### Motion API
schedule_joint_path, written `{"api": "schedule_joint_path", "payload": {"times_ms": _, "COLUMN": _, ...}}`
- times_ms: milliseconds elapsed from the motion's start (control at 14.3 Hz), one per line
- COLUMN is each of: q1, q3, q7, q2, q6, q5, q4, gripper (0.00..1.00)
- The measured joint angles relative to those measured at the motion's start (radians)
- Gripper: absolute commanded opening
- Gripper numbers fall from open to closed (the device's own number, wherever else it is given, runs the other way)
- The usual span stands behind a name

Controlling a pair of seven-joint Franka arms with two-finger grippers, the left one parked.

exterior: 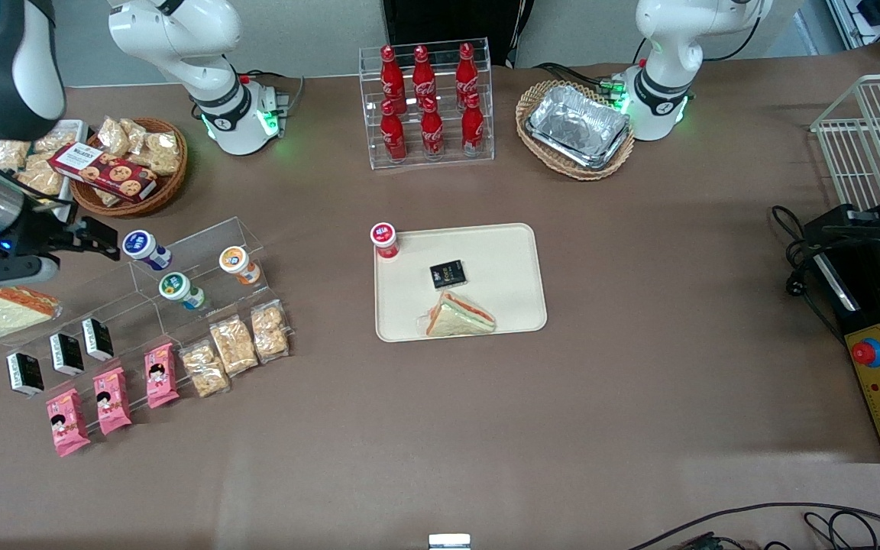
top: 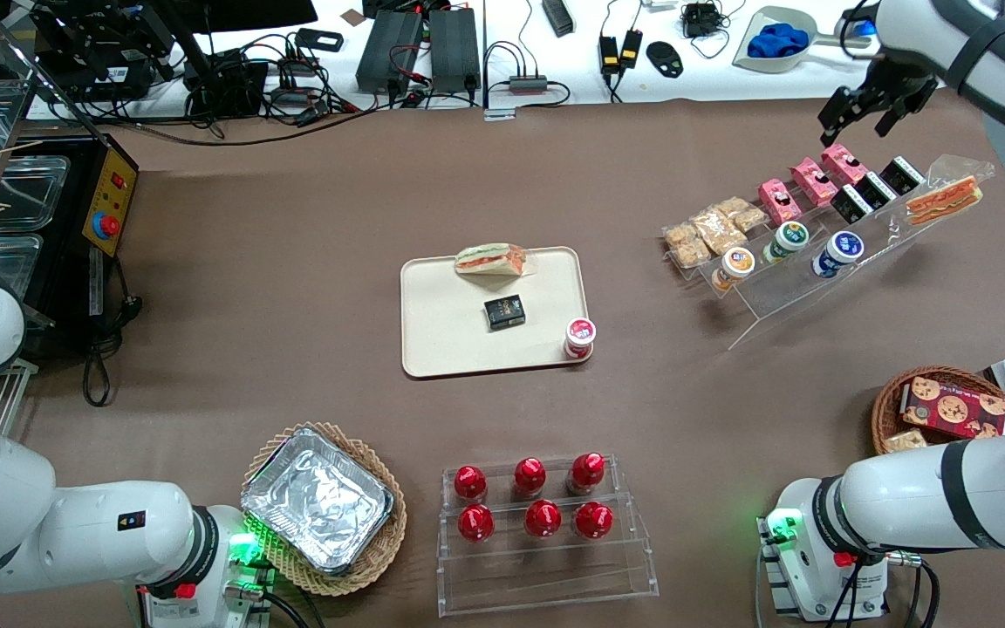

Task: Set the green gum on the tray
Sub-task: 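Move the open right gripper down toward the green gum bottle on the stand, then close the right gripper around the green-capped gum bottle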

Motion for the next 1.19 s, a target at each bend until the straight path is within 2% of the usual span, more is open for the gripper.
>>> {"api": "schedule_joint_path", "payload": {"times_ms": 767, "q1": -0.003, "q3": -0.025, "q7": -0.032, "q2": 0.003, "q6": 0.455, "q5": 0.023, "q4": -0.342, "gripper": 1.00}}
{"api": "schedule_joint_path", "payload": {"times_ms": 1186, "q1": -0.003, "q3": -0.025, "q7": -0.036, "q2": 0.018, "q6": 0.556, "q5": 0.091, "q4": -0.443, "gripper": 1.00}}
